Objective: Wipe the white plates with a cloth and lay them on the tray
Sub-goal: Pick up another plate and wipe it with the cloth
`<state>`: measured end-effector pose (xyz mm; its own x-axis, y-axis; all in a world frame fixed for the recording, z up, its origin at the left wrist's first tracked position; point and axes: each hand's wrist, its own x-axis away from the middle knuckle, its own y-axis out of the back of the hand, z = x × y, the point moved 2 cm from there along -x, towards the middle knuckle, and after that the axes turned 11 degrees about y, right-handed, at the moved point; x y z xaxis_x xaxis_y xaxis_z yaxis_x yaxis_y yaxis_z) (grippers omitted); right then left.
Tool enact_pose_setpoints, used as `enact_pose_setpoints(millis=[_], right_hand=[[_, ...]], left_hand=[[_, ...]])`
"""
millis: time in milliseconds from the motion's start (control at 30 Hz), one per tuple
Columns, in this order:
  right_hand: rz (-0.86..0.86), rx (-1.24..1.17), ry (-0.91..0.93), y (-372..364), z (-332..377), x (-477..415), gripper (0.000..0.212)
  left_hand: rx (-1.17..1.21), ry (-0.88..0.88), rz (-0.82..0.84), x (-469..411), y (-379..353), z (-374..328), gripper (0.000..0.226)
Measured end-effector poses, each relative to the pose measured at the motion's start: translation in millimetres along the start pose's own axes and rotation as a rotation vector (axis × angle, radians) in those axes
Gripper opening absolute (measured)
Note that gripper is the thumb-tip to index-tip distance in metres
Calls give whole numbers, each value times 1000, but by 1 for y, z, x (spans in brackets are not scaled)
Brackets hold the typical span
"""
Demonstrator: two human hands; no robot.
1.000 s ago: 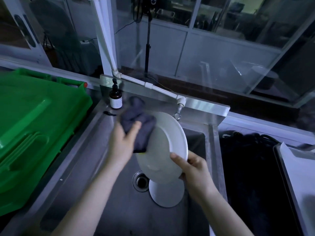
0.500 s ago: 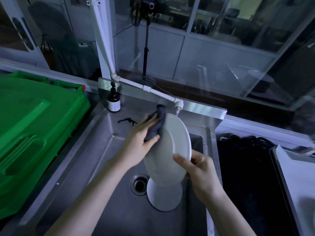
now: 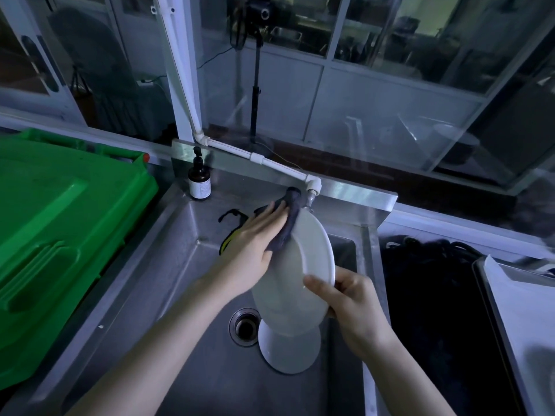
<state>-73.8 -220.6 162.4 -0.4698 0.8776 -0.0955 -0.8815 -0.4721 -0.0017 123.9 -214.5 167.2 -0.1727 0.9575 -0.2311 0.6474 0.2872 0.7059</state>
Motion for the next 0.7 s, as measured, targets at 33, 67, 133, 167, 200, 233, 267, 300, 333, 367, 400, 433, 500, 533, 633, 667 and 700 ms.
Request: enact_pose_setpoints(millis=[33, 67, 133, 167, 200, 233, 267, 300, 333, 367, 400, 433, 500, 533, 633, 667, 700], right_hand=[[-5, 3, 1, 0, 1, -1, 30], [-16, 11, 0, 0, 1, -3, 29], [-47, 16, -7, -2, 0, -9, 26], [-60, 4, -13, -2, -1, -11, 23], [-67, -14, -18, -2, 0, -13, 22], [-71, -33, -25, -2, 0, -14, 24], [-77, -55, -36, 0, 0, -13, 27], [-84, -82, -48, 3, 0, -12, 30], [-89, -117, -57, 6, 1, -10, 30], [-94, -156, -63, 8, 2, -8, 29], [-103, -189, -70, 11, 4, -6, 27], [-117, -207, -76, 14, 7, -5, 25], [-141, -226, -87, 22, 10, -2, 22], [-146, -246, -99, 25, 11, 0, 21], [-168, -325, -140, 36, 11, 4, 21], [-186, -351, -145, 39, 10, 6, 22], [-206, -379, -147, 42, 9, 6, 23]], left_hand=[[13, -47, -6, 4, -1, -4, 75], [-3, -114, -4, 8, -3, -10, 76], [-68, -243, 16, 14, -12, -21, 77], [-89, -273, 21, 14, -14, -25, 79], [-100, -279, 21, 11, -16, -26, 80], [-108, -271, 22, 8, -16, -25, 81], [-120, -255, 28, 5, -17, -21, 82], [-129, -231, 32, 3, -16, -17, 84], [-133, -196, 34, 1, -16, -11, 85], [-128, -155, 31, 0, -15, -5, 85], [-116, -117, 24, 0, -14, 1, 84], [-102, -86, 21, 1, -13, 6, 84], [-76, -50, 45, 5, -13, 16, 85], [-58, -34, 69, 7, -14, 21, 85], [7, 15, 124, 13, -12, 31, 89], [16, 22, 128, 15, -10, 33, 91], [24, 27, 124, 17, -10, 35, 93]])
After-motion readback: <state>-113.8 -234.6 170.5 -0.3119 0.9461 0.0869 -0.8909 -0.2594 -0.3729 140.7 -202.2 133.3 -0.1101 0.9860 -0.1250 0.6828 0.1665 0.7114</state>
